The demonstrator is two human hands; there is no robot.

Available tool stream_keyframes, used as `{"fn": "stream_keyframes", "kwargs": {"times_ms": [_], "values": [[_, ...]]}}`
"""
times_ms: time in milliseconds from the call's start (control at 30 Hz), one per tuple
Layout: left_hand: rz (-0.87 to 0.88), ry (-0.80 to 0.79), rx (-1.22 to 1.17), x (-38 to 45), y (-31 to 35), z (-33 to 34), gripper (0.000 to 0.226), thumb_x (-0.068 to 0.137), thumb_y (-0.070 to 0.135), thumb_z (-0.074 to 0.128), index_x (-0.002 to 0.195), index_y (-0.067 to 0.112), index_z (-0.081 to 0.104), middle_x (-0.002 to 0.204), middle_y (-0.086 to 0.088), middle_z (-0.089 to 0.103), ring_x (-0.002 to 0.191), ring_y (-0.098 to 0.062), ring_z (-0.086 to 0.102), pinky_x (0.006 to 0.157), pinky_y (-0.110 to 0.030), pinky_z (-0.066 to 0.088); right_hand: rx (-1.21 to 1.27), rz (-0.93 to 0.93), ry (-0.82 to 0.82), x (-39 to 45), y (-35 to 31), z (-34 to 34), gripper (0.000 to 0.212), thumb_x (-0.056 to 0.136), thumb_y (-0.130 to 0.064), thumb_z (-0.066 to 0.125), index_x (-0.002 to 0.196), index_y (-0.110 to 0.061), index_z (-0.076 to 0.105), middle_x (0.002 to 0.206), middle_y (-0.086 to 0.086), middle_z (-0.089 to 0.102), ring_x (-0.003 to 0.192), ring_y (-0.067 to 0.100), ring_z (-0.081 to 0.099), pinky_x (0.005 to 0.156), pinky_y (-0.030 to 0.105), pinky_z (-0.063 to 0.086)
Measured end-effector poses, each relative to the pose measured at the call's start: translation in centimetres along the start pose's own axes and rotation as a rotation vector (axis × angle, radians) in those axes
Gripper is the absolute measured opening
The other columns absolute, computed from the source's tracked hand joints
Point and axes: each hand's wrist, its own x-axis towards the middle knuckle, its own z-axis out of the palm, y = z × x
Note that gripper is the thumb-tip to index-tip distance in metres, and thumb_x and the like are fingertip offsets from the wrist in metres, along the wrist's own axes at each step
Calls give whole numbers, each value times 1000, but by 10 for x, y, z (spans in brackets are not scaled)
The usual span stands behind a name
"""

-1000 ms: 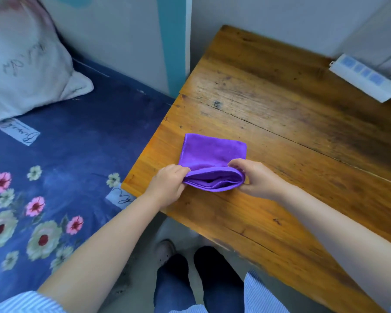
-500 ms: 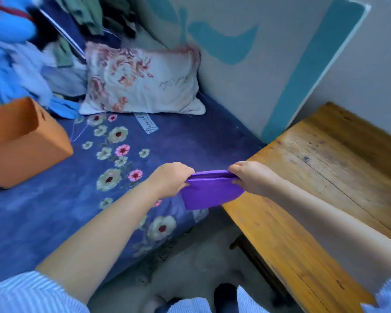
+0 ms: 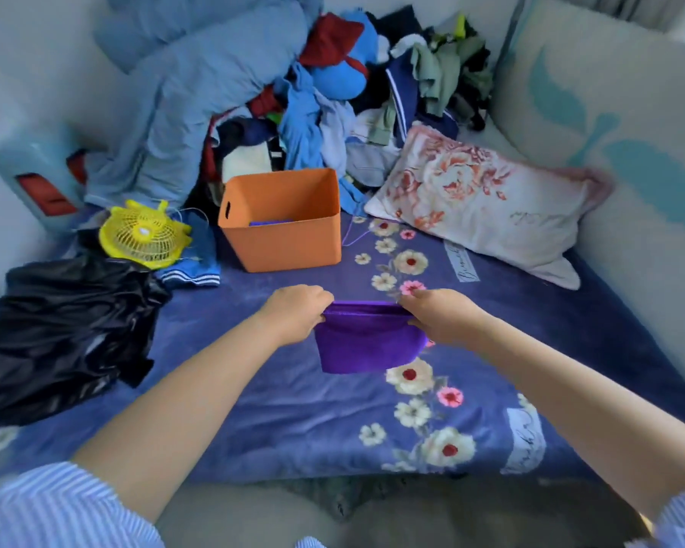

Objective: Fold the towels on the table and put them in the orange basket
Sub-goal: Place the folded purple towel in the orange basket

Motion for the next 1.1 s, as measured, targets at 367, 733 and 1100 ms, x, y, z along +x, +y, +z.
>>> {"fn": "stream_keyframes", "kwargs": {"times_ms": [367,733,1100], "values": [[-328,120,-353,16,-125,5,23,88,13,54,111,9,54,114,-9,54,105,-28,53,78,-32,40,517,-34,167,133,-38,-35,27,72,6,52,98,-3,58,104,21,61,97,33,54,60,28,22],[-574,272,-747,163,-241,7,21,86,7,58,107,4,57,102,-11,65,91,-26,60,76,-30,42,1207,281,345,317,22,-37,25,80,5,56,102,-4,63,91,6,58,84,19,52,72,26,40],[-683,492,-977,334,-343,38,23,88,4,53,111,0,58,102,-15,65,85,-22,56,63,-13,32,1394,273,549,497,71,-42,26,86,4,51,102,-15,59,88,-4,58,74,-4,52,67,1,41]]}}
